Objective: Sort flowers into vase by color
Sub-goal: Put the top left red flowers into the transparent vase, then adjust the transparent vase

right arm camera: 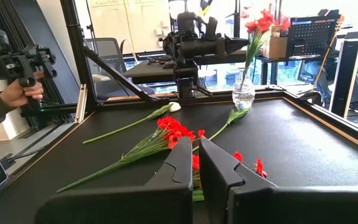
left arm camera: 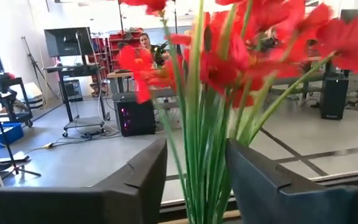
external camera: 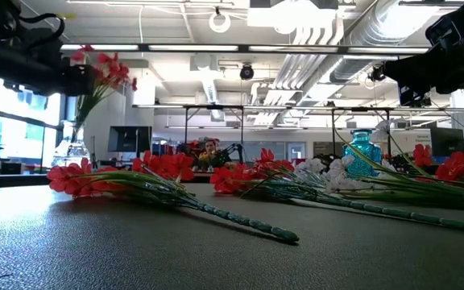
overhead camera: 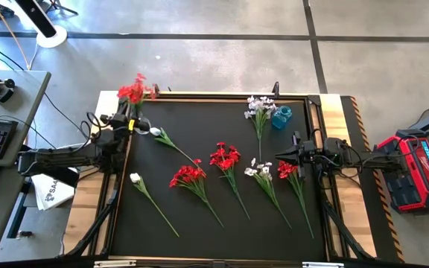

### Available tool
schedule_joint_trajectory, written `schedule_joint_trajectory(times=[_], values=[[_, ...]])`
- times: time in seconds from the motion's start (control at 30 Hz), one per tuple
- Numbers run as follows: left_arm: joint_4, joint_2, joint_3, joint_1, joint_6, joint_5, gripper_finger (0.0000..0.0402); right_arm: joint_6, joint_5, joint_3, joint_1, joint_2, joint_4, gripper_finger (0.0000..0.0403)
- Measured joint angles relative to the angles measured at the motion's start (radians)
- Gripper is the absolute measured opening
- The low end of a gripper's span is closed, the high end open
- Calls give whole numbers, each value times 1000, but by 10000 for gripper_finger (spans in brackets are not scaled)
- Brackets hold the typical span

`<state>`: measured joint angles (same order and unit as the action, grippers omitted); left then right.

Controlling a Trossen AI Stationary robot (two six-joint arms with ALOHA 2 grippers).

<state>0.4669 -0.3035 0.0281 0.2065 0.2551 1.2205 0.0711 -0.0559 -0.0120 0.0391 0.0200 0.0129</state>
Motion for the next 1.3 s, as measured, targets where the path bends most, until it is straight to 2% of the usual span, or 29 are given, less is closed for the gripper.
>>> schedule_joint_trajectory(times=[0.13, 0.27, 0.6, 0.7, 0.9, 1.1, 1.3], values=[[-7, 0, 59, -29, 9, 22, 176, 0, 0, 0, 0, 0, 0, 0], [-119, 0, 143, -88, 7, 101, 181, 0, 0, 0, 0, 0, 0, 0], [-232, -43, 339, -306, 47, 261, 181, 0, 0, 0, 0, 0, 0, 0], [-231, -115, 392, -386, 118, 349, 181, 0, 0, 0, 0, 0, 0, 0], [-172, -305, 509, -517, 157, 352, 181, 0, 0, 0, 0, 0, 0, 0], [-170, -512, 628, -644, 129, 351, 181, 0, 0, 0, 0, 0, 0, 0], [-171, -666, 719, -758, 24, 349, 181, 0, 0, 0, 0, 0, 0, 0]])
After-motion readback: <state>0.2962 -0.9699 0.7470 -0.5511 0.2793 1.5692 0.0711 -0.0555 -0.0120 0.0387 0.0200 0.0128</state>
